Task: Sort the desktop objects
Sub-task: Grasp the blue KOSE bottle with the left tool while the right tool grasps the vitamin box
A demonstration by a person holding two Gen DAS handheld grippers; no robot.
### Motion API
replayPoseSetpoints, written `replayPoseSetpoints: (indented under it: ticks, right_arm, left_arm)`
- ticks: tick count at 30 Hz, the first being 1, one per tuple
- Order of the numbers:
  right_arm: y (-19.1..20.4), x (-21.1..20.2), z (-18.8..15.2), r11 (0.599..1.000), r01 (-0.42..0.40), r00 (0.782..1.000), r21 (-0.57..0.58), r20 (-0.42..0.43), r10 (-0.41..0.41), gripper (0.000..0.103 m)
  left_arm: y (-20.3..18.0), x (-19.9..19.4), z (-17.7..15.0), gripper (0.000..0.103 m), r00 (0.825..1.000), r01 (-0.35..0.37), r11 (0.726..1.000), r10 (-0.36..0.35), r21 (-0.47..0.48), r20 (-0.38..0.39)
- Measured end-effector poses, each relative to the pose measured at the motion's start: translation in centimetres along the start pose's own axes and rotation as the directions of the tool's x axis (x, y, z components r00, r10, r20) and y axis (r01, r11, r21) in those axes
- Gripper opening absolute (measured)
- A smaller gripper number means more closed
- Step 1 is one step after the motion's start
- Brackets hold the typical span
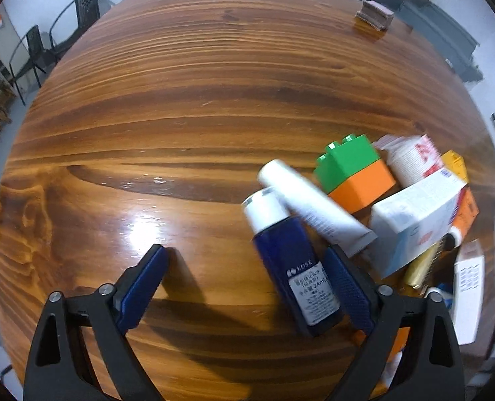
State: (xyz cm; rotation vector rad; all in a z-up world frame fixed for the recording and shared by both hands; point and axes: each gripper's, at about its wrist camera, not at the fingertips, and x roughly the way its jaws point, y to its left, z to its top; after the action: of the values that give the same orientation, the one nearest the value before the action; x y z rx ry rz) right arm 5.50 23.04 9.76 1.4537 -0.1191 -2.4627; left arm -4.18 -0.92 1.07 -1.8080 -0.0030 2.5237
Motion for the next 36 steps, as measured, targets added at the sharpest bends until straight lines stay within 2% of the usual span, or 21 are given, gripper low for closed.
replayPoseSetpoints:
  ticks: [3,6,11,13,15,20,25,29,32,34,36]
  right_arm:
    - [0.5,1.2,1.1,0.994,-0.028,0.999,-0.102,-0.026,0.025,0.103]
    - [0.3,3.2,2.5,0.984,-0.109,0.992,-0.139,-0.083,0.098,0.103]
    - [-0.6,6.9,3.1,0.962,-0.258,0.948,-0.092,-0.217,0.234,0.103]
    - [-0.6,7.1,2.3,0.958,-0.262,0.945,-0.118,-0.233,0.23,0.103]
    - [-0.8,7.2,1.0,0.952,-0.285,0.928,-0.11,-0.279,0.246,0.103]
    - [-0.6,6.4,-2.8,0.954,-0.271,0.919,-0.129,-0.329,0.217,0.103]
    - [-0.4,5.0,-4.7,0.962,-0.231,0.93,-0.144,-0.324,0.175,0.103]
    - [-0.8,3.9,-6.2,0.958,-0.238,0.912,-0.161,-0.376,0.163,0.103]
    - [0.2,3.5,-7.9,0.948,-0.212,0.908,-0.239,-0.406,0.1,0.103]
    - [0.8,3.7,-8.6,0.942,-0.188,0.914,-0.277,-0.4,0.065,0.102]
    - [1.5,4.0,-9.0,0.94,-0.142,0.925,-0.311,-0.379,0.015,0.099]
  left_arm:
    - [0.9,-0.6,-1.0,0.085,1.0,-0.004,1.0,0.004,0.024,0.018]
    - [1.9,-0.9,-1.6,0.079,1.0,-0.009,1.0,0.009,0.008,0.023]
    - [2.6,-0.7,-1.7,0.077,1.0,-0.013,1.0,0.013,0.001,0.028]
    - [3.0,-0.7,-1.7,0.077,0.999,-0.011,1.0,0.011,0.007,0.036]
    - [3.2,-0.9,-1.9,0.077,0.999,-0.012,1.0,0.012,0.008,0.036]
    - [4.1,-0.2,-0.7,0.078,0.999,-0.016,1.0,0.016,-0.002,0.028]
    - [3.5,1.0,1.7,0.085,0.999,-0.018,1.0,0.017,0.002,0.033]
    - [3.6,1.5,2.7,0.085,0.999,-0.016,1.0,0.016,0.01,0.047]
    - [3.6,1.4,2.9,0.085,0.998,-0.015,1.0,0.015,0.012,0.058]
    - [3.4,1.1,2.8,0.082,0.997,-0.015,1.0,0.014,0.015,0.071]
    - [2.7,1.2,1.9,0.064,0.996,-0.013,1.0,0.011,0.022,0.084]
